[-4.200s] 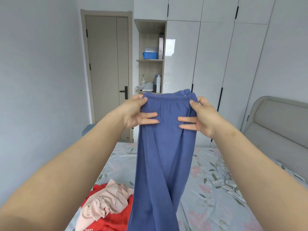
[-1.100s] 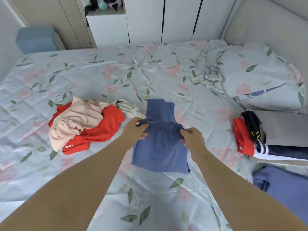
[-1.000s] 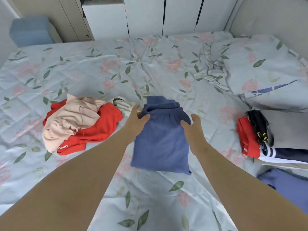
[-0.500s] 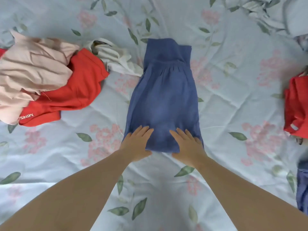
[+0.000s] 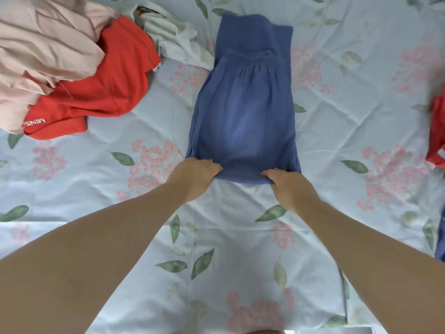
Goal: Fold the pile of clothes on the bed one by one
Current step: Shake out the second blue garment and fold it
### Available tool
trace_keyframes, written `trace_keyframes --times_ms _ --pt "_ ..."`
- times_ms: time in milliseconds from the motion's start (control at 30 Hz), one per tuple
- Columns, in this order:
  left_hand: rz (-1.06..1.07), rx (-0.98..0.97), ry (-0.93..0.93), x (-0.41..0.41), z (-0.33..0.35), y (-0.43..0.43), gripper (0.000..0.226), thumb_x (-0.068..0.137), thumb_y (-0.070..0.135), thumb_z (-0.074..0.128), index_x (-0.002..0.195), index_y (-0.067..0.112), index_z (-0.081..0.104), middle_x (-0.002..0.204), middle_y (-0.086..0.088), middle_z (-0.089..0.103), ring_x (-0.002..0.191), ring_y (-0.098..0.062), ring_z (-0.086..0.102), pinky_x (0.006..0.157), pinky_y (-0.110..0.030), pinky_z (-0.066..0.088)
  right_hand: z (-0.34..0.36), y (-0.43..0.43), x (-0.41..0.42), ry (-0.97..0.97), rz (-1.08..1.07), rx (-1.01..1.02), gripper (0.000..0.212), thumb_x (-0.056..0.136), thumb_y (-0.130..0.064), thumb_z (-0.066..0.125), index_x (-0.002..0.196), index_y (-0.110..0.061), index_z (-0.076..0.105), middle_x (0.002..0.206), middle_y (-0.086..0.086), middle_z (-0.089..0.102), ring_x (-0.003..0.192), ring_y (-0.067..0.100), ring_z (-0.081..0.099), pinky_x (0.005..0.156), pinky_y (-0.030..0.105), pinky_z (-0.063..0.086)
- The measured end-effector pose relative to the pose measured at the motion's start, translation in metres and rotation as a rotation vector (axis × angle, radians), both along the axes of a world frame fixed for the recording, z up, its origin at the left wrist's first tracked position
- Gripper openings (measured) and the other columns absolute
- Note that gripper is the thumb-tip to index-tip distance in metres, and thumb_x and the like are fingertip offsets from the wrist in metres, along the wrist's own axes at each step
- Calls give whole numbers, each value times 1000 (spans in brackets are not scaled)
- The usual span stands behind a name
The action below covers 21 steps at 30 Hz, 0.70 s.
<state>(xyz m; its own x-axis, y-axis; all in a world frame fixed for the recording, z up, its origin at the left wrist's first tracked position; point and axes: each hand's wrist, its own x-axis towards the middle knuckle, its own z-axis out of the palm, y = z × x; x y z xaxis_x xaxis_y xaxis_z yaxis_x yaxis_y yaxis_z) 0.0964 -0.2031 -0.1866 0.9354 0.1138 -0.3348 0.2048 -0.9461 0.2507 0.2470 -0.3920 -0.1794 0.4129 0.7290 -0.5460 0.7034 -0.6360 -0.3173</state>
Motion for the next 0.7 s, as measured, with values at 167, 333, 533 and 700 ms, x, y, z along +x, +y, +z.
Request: trace_keyframes --times_ms 167,333,533,700 --pt "-76 -56 475 -34 35 -39 29 102 23 30 121 18 51 100 -3 63 81 -22 53 70 -31 42 22 -37 -40 254 40 -281 25 96 -14 33 109 -19 54 97 5 60 78 22 51 65 30 39" --pt "-37 -285 739 -84 46 -96 34 103 28 29 116 11 56 106 -8 64 82 -20 50 71 -28 36 34 -83 -94 469 197 -458 24 96 -12 35 98 -19 58 103 2 59 90 21 50 74 29 39" --pt "266 -538 725 -91 52 -107 51 91 55 47 136 29 46 127 5 56 117 -19 51 97 -28 40 28 -95 -95 596 -30 -375 26 87 -36 55 102 -18 66 101 -6 64 93 14 57 85 25 44" --pt "732 -458 216 -40 32 -82 24 96 31 48 115 19 54 105 -6 63 95 -25 61 78 -33 48 9 -58 -61 348 -545 37 18 91 -16 47 96 -8 63 86 8 66 78 27 58 74 30 44"
